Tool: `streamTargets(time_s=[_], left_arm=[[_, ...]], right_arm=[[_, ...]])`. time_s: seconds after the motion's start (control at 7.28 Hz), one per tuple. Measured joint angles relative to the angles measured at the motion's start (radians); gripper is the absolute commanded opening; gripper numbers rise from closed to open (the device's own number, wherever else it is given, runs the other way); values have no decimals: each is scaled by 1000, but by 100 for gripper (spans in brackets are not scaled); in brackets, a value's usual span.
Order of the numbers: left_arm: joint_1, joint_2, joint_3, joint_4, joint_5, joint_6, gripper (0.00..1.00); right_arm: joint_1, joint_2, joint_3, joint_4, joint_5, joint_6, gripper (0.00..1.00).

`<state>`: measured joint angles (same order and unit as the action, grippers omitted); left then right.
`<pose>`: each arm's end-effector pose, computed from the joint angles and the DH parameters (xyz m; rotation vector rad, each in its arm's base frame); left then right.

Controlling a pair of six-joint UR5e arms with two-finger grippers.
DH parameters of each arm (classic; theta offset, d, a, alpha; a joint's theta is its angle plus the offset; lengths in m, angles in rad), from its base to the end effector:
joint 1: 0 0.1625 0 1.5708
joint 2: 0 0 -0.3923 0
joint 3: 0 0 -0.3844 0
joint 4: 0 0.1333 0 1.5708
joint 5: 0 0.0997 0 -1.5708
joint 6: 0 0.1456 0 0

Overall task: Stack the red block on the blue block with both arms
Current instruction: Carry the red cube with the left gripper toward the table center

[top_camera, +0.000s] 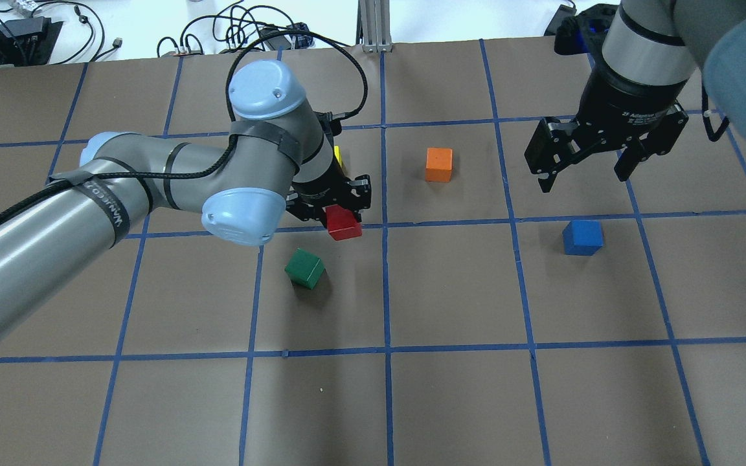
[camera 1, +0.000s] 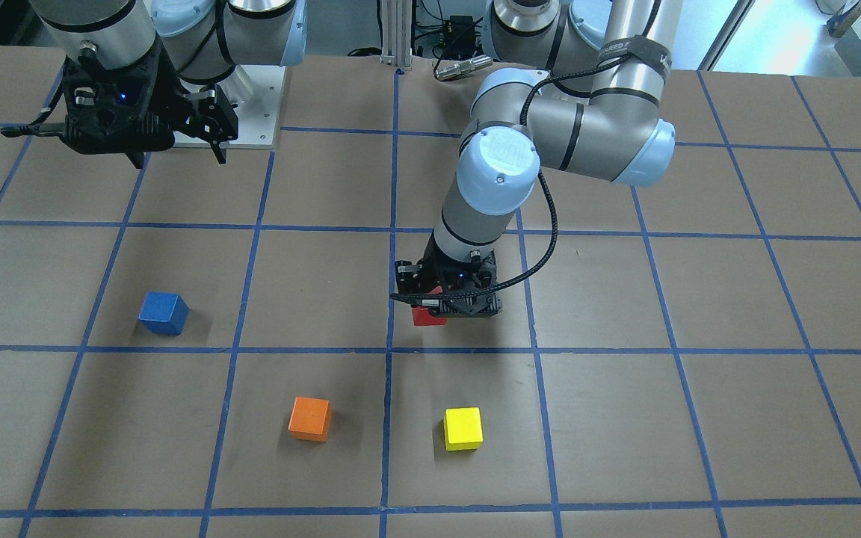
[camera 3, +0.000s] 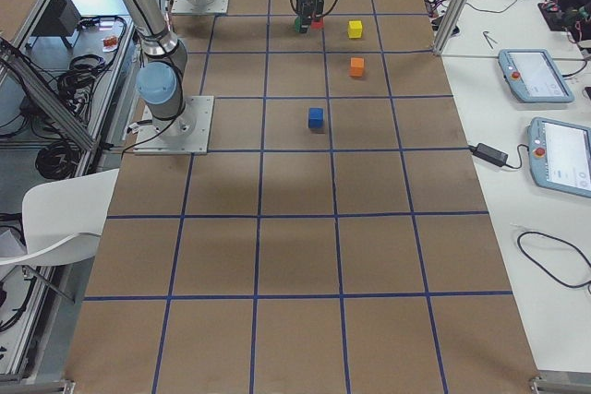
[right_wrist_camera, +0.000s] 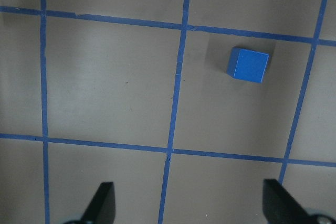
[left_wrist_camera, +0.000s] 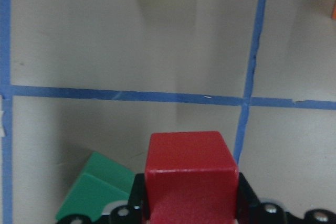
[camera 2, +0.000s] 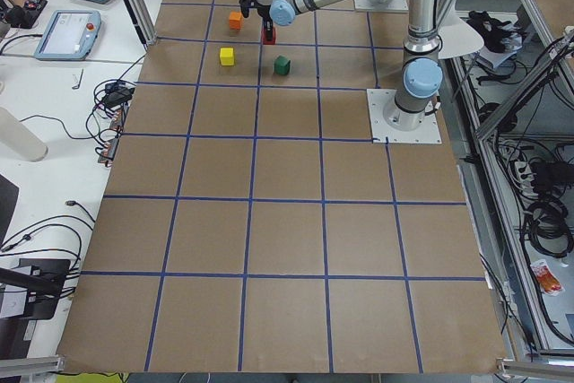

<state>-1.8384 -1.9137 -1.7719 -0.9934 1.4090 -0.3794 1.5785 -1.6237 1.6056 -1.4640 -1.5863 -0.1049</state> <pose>-0.3006 -0.5037 0.1927 0.1623 -2.9730 -0.0296 0.1345 -0.4490 0.4074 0.1770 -3.1223 -0.1398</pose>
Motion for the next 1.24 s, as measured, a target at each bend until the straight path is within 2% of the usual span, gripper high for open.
streamTargets(time_s=[0.41,0.55,0.96,1.1,1.24], left_arm=[[-67,-117,71,58,-14,-76,0],[-77,-141,97,59,-9,-84,7],[-89,-185,120,59,82,-73,5],[-89,-193,125,62,90,-71,30],[-90,-198,131,63,90,-73,99]], right_arm=[[0,5,0,-4,2,-1,100],[0,6,0,-11,2,0,100],[0,9,1,-38,0,11,100],[0,10,1,-40,-1,13,100],[0,14,2,-43,-2,15,100]])
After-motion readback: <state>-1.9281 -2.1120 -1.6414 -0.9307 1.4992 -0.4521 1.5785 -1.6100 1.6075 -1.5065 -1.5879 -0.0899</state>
